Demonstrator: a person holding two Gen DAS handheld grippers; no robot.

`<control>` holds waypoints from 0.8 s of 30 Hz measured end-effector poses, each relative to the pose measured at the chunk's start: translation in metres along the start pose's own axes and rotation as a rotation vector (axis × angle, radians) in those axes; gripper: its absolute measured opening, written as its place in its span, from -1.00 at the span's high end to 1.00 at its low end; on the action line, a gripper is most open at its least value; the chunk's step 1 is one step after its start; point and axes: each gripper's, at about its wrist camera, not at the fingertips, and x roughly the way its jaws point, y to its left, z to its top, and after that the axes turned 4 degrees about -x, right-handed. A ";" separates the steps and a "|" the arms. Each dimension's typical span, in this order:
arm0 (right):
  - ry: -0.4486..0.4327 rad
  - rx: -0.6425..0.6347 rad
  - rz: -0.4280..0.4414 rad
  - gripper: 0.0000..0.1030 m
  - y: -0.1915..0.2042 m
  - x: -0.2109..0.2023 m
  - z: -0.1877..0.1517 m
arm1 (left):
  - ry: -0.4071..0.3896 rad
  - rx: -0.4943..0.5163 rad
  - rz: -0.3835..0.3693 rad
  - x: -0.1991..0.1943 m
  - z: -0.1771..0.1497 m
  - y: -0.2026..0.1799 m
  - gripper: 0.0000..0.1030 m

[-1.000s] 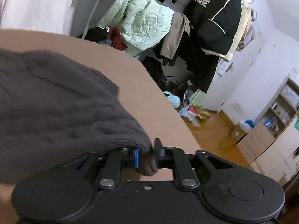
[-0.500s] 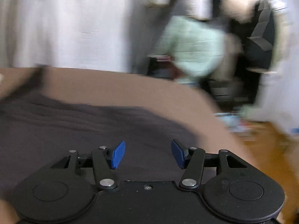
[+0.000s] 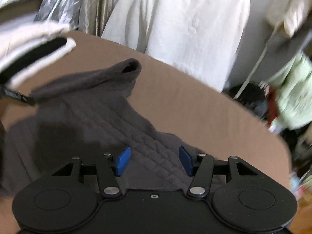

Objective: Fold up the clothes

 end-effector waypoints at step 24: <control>-0.051 0.200 0.458 -0.37 0.110 0.095 0.089 | -0.227 0.051 0.013 -0.031 -0.003 -0.006 0.97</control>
